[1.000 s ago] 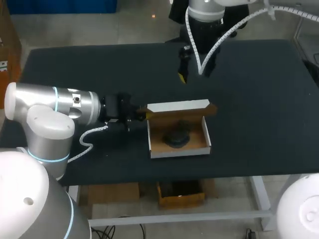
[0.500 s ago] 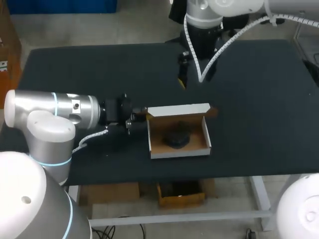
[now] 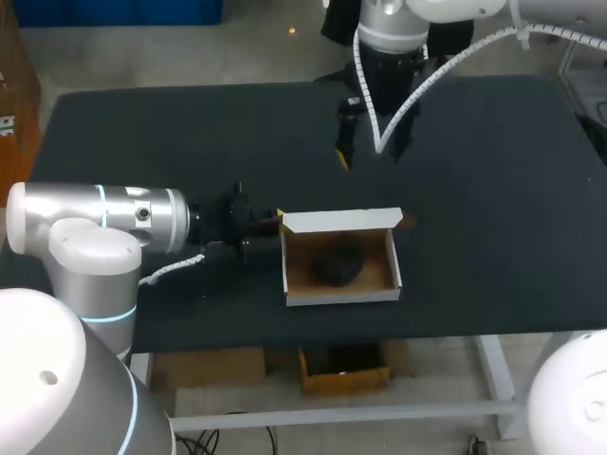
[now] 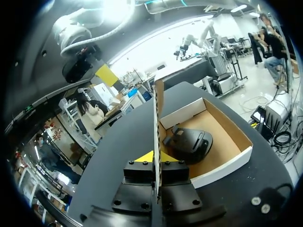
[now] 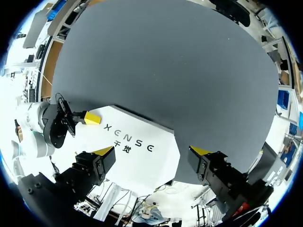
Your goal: Assemble the packaging by folding the flat box into shape, placing the metal phone stand inside, and closing the box properly
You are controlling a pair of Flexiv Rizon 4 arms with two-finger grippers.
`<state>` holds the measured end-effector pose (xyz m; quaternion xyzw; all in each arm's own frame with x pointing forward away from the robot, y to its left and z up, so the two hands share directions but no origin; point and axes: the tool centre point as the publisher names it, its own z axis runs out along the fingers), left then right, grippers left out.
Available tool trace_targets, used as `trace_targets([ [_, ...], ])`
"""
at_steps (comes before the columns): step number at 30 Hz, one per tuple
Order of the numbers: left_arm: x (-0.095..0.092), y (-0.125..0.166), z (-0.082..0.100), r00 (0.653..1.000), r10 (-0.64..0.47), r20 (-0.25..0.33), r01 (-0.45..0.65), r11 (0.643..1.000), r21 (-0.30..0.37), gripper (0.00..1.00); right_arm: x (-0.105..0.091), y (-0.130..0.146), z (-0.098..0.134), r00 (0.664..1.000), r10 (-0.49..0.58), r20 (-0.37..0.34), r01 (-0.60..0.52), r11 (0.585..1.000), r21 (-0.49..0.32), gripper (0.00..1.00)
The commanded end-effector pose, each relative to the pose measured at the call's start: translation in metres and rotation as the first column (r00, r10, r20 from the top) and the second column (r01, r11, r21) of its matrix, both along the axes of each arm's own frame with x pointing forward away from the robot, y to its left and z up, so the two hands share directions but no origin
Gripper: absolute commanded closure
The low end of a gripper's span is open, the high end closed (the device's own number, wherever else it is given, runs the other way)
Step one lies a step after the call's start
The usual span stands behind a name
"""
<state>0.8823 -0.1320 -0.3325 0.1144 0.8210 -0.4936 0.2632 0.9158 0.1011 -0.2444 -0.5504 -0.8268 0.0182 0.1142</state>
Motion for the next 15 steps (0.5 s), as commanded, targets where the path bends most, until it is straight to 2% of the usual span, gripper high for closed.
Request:
trace_targets([
  [1, -0.002, -0.003, -0.002, 1.0, 0.003, 0.016, -0.003, 1.0, -0.006, 1.0, 0.002, -0.004, 0.0, 0.996, -0.052, -0.066, 0.052, 0.999, -0.012, 0.0],
  [3, -0.003, -0.004, -0.003, 1.0, 0.004, 0.027, -0.004, 1.0, -0.003, 1.0, -0.001, -0.008, -0.003, 0.984, -0.128, -0.121, 0.124, 0.991, -0.042, 0.0],
  [6, -0.004, -0.005, -0.004, 0.999, 0.007, 0.048, -0.007, 1.0, 0.003, 1.0, -0.007, -0.014, -0.008, 0.97, -0.179, -0.165, 0.176, 0.984, -0.036, 0.0],
  [15, -0.008, -0.005, -0.008, 0.996, 0.006, 0.09, -0.006, 1.0, 0.004, 1.0, -0.032, -0.024, -0.026, 0.946, -0.223, -0.234, 0.24, 0.97, 0.045, 0.0],
])
